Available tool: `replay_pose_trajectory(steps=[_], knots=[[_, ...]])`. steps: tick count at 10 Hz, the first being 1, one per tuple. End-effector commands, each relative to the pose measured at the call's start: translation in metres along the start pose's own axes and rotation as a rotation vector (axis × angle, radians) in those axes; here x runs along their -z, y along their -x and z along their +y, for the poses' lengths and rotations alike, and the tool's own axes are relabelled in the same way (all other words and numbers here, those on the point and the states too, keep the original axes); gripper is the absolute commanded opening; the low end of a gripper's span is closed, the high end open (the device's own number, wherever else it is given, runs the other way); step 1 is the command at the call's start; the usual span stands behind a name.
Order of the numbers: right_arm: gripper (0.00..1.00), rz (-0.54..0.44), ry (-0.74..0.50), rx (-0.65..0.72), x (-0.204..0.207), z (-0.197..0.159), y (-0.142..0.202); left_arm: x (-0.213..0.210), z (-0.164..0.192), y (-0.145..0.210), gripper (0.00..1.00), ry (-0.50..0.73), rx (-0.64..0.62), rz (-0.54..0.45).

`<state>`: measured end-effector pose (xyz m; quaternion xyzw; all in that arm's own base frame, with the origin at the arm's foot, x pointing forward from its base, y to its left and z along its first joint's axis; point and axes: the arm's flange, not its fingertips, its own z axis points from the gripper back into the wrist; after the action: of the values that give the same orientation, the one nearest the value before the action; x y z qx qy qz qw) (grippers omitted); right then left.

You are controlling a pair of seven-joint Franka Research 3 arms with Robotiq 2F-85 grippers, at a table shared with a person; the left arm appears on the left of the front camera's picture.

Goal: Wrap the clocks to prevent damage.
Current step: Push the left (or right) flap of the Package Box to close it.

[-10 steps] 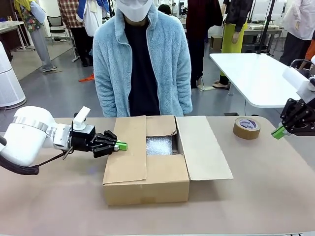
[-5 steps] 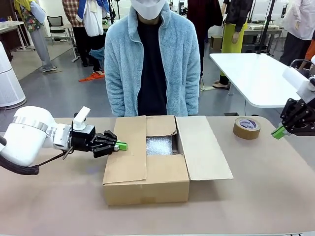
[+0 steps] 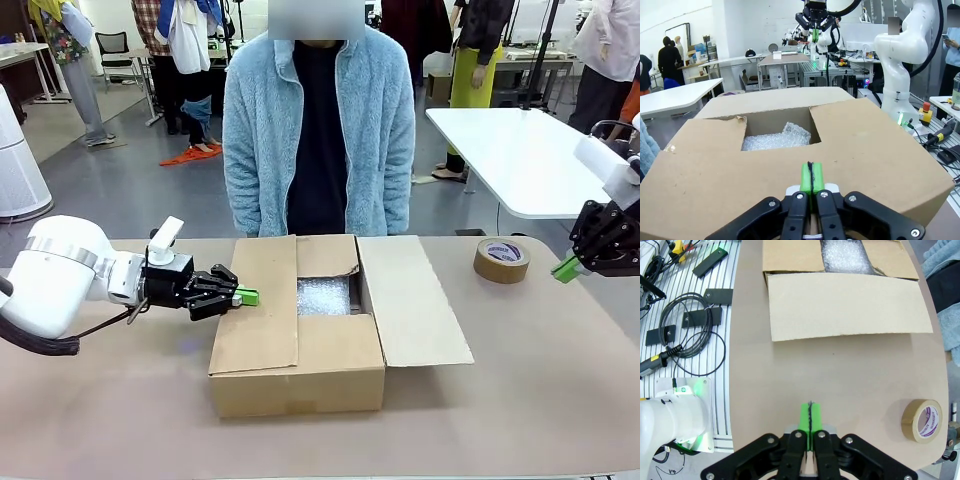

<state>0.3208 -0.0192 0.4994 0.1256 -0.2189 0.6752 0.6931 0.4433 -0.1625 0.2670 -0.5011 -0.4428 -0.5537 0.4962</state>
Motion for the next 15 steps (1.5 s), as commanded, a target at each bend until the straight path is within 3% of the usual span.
replay_pose_trajectory(steps=[1,4,5,8,12,13,14,15], knots=[[0.01,-0.038,-0.008,-0.012,0.001,-0.002,0.001,-0.001,0.001,0.001,0.0,-0.025,-0.009,-0.001],[0.01,0.0,0.0,0.0,0.0,0.0,0.0,-0.001,0.001,0.001,0.0,-0.025,-0.009,-0.001],[0.01,-0.211,-0.054,-0.061,0.014,-0.006,0.016,-0.001,0.001,0.001,0.0,-0.025,-0.009,-0.001],[0.01,-0.386,0.037,0.037,0.065,-0.028,0.062,-0.001,0.001,0.001,0.0,-0.025,-0.009,-0.001],[0.01,-0.437,0.041,0.118,0.14,-0.025,0.091,-0.001,0.001,0.001,0.0,-0.025,-0.009,-0.001],[0.01,-0.444,0.036,0.117,0.132,-0.016,0.083,-0.001,0.001,0.001,0.0,-0.025,-0.009,-0.001],[0.01,-0.425,0.02,0.138,0.121,-0.047,0.097,-0.001,0.001,0.001,0.0,-0.025,-0.009,-0.001],[0.01,-0.425,0.02,0.138,0.121,-0.047,0.097,-0.001,0.001,0.001,0.0,-0.025,-0.009,-0.001]])
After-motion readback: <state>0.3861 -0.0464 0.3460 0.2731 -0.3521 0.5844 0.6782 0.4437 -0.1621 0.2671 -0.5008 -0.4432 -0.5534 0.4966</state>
